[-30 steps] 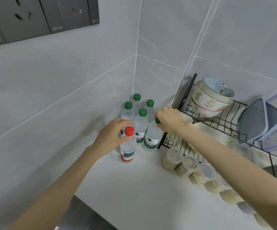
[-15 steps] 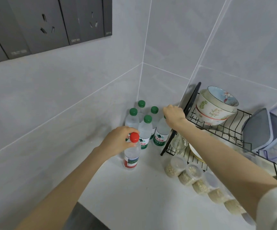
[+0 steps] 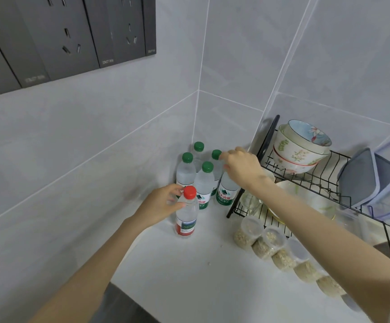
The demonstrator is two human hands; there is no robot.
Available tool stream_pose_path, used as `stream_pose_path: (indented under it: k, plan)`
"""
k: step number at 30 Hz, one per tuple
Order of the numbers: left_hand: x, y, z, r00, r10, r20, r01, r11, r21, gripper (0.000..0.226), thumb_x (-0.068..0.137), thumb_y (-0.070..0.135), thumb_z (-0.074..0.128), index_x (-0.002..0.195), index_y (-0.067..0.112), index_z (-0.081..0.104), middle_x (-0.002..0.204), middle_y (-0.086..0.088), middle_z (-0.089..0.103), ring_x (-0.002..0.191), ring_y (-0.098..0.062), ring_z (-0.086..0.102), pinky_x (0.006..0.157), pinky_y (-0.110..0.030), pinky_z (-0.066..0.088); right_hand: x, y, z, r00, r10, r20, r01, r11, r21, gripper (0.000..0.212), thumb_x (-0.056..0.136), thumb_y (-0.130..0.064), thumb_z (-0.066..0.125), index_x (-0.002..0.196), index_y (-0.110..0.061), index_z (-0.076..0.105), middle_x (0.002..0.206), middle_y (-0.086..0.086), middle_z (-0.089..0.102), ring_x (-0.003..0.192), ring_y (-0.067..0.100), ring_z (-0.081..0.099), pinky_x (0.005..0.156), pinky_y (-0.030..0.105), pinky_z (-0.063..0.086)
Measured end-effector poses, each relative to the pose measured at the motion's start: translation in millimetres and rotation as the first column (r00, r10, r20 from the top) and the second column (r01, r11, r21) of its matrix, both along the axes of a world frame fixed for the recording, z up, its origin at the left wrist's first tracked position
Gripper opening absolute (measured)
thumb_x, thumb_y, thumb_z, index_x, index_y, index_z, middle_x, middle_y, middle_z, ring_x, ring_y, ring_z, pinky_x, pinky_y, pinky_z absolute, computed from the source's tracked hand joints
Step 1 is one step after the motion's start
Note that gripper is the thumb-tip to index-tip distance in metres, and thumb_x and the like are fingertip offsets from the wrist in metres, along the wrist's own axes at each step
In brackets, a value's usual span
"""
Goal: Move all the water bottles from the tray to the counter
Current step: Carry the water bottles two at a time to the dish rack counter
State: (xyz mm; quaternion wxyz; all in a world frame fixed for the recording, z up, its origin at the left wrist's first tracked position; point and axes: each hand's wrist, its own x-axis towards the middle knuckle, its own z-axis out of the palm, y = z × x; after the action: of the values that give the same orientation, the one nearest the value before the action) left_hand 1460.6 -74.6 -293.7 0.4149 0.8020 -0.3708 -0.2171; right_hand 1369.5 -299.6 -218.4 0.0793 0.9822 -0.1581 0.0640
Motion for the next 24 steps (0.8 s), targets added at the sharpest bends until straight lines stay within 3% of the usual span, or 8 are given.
stream_pose_path:
  k: [3, 5, 8, 12, 19, 24]
  plan:
    - [1.0, 10.6, -8.0, 0.996, 0.050, -0.077, -0.052, 0.998, -0.026, 0.030, 0.083, 0.020, 0.071, 0.110, 0.027, 0.061, 0.103, 0.009, 0.068, 0.091, -0.004, 0.064, 0.076, -0.008, 0.046, -9.6, 32.2, -4.7, 0.973, 0.061, 0.223, -0.159, 0.876, 0.454, 0.022, 0.092, -0.027, 0.054, 0.111, -0.022, 0.064, 0.104, -0.003, 0.071, 0.089, 0.021, 0.065, 0.077, 0.038, 0.054]
    - [0.0, 17.9, -12.7, 0.991, 0.075, -0.110, -0.078, 0.997, -0.025, 0.027, 0.083, 0.016, 0.070, 0.105, 0.028, 0.060, 0.099, 0.012, 0.067, 0.089, -0.003, 0.064, 0.076, -0.008, 0.045, -13.1, 54.3, -13.0, 0.969, 0.134, 0.207, -0.233, 0.773, 0.590, 0.028, 0.090, -0.035, 0.059, 0.116, -0.024, 0.063, 0.112, -0.006, 0.068, 0.085, 0.014, 0.064, 0.080, 0.038, 0.055]
    - [0.2, 27.4, -21.7, 0.987, 0.115, -0.115, -0.115, 0.993, 0.010, 0.028, 0.083, 0.015, 0.070, 0.104, 0.030, 0.061, 0.101, 0.011, 0.067, 0.092, -0.011, 0.066, 0.084, -0.023, 0.050, -10.4, 72.8, -34.2, 0.970, 0.213, 0.119, -0.241, 0.775, 0.584, 0.040, 0.088, -0.037, 0.063, 0.125, -0.025, 0.057, 0.120, -0.003, 0.062, 0.094, 0.014, 0.059, 0.085, 0.034, 0.051]
    - [-4.2, 31.2, -26.4, 0.970, 0.177, -0.165, -0.182, 0.983, -0.011, 0.029, 0.082, 0.012, 0.070, 0.105, 0.029, 0.062, 0.102, 0.005, 0.069, 0.090, -0.014, 0.068, 0.082, -0.025, 0.050, -6.0, 77.9, -47.0, 0.977, 0.187, 0.102, -0.211, 0.775, 0.596, 0.032, 0.088, -0.022, 0.062, 0.120, -0.022, 0.058, 0.113, 0.002, 0.055, 0.096, 0.023, 0.058, 0.086, 0.033, 0.046]
    - [-35.6, 1.5, -32.0, 0.850, 0.154, -0.503, -0.165, 0.986, 0.021, 0.038, 0.090, 0.017, 0.062, 0.125, 0.030, 0.055, 0.112, -0.001, 0.063, 0.101, -0.012, 0.059, 0.073, -0.025, 0.051, -20.7, 56.4, -47.9, 0.988, 0.074, 0.139, -0.146, 0.753, 0.641, 0.031, 0.086, -0.017, 0.065, 0.116, -0.014, 0.059, 0.114, 0.007, 0.058, 0.102, 0.024, 0.056, 0.089, 0.035, 0.047]
    - [-43.2, -22.3, -35.7, 0.839, 0.078, -0.538, -0.040, 0.996, 0.083, 0.049, 0.093, 0.013, 0.052, 0.135, 0.038, 0.046, 0.116, 0.002, 0.062, 0.107, -0.014, 0.057, 0.080, -0.024, 0.047, -39.7, 31.3, -45.4, 0.987, 0.005, 0.162, -0.114, 0.727, 0.677, 0.030, 0.088, -0.005, 0.061, 0.117, -0.012, 0.059, 0.115, 0.007, 0.061, 0.082, 0.015, 0.058, 0.080, 0.037, 0.055]
